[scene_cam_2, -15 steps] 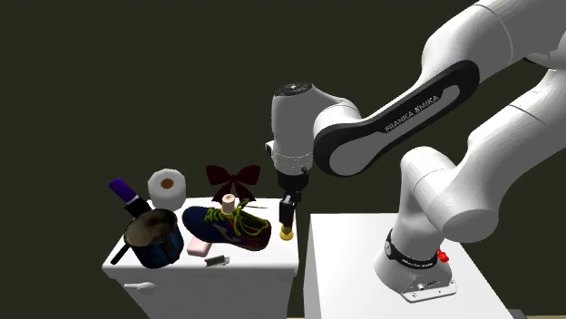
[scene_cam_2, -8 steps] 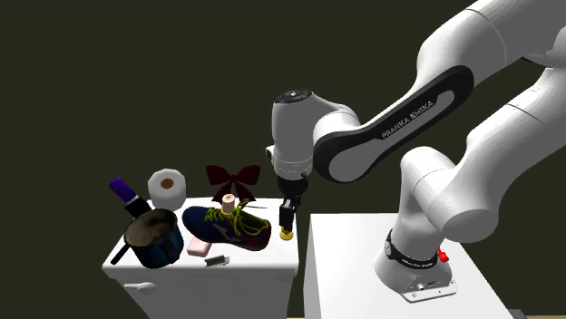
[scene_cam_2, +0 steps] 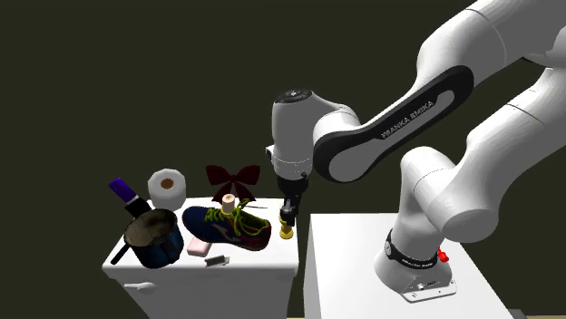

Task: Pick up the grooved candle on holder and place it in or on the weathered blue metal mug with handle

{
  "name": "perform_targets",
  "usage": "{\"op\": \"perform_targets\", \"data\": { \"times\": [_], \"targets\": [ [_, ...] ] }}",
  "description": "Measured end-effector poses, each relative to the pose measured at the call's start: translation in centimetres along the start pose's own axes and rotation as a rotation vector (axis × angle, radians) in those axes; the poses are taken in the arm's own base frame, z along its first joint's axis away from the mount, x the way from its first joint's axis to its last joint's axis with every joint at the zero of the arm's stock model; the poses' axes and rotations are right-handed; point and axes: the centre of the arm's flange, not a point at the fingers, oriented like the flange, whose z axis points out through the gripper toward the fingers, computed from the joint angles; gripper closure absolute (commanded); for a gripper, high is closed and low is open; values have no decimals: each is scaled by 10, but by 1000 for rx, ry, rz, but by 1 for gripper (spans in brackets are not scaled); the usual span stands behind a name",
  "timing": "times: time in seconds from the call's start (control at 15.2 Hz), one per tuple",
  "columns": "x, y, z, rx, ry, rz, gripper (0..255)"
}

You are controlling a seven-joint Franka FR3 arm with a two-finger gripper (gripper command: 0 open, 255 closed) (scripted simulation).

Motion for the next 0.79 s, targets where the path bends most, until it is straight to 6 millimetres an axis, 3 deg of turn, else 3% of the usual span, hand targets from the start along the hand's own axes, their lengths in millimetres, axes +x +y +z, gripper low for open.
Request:
{"op": "perform_targets", "data": {
  "times": [0.33,0.79],
  "targets": [
    [0,0,-2,0,0,0,255],
    [0,1,-37,0,0,0,255]
  ]
}}
